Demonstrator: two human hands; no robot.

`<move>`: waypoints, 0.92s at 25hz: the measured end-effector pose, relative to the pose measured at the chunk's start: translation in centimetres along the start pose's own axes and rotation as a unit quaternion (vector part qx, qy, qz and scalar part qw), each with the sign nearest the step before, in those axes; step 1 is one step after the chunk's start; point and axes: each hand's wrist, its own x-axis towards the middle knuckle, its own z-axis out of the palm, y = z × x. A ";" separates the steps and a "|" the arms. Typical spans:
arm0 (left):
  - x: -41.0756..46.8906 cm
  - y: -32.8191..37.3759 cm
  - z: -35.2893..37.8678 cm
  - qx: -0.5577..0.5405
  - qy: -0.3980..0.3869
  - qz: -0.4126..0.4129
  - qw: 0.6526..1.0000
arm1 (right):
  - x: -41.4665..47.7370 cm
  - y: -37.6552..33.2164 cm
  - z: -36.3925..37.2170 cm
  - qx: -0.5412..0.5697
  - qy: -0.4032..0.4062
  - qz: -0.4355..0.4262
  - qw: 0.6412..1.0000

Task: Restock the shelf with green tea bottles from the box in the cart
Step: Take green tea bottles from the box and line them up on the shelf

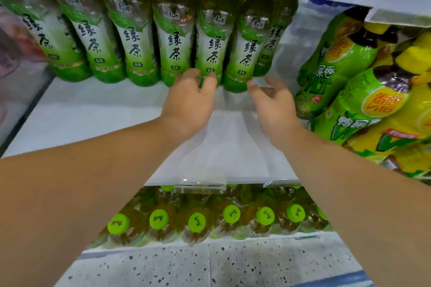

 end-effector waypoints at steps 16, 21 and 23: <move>-14.8 4.7 -8.7 -0.030 -0.240 -0.088 0.966 | -22.3 -6.1 -8.6 -0.016 -0.030 0.192 0.981; -21.3 7.9 -11.5 -0.042 -0.276 -0.106 0.954 | -29.3 -9.2 -11.7 -0.011 0.002 0.221 0.975; -23.5 9.1 -12.5 -0.064 -0.289 -0.128 0.947 | -32.3 -10.2 -13.2 -0.015 0.012 0.231 0.973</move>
